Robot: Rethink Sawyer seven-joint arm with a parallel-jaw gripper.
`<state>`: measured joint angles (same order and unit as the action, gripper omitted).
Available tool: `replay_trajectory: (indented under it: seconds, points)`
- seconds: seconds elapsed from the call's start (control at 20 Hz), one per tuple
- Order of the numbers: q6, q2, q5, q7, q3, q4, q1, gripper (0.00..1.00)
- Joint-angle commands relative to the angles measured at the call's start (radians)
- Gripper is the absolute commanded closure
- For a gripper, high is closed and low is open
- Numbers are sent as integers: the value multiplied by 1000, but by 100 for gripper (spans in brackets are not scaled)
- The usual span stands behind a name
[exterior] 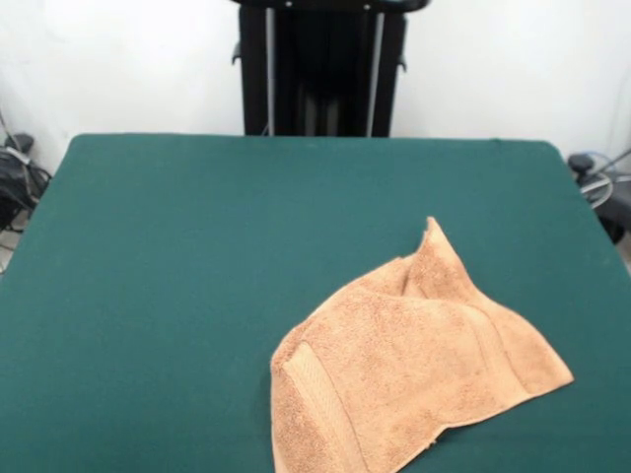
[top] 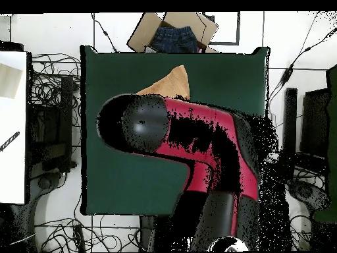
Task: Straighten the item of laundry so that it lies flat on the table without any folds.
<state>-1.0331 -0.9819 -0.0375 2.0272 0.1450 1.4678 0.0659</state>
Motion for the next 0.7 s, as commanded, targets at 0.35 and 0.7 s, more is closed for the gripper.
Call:
replay_trajectory:
  seconds: [0.35,0.7]
  points:
    - [51,175,3,-50,-161,33,67,0]
    - [114,204,19,-44,-182,46,80,0]
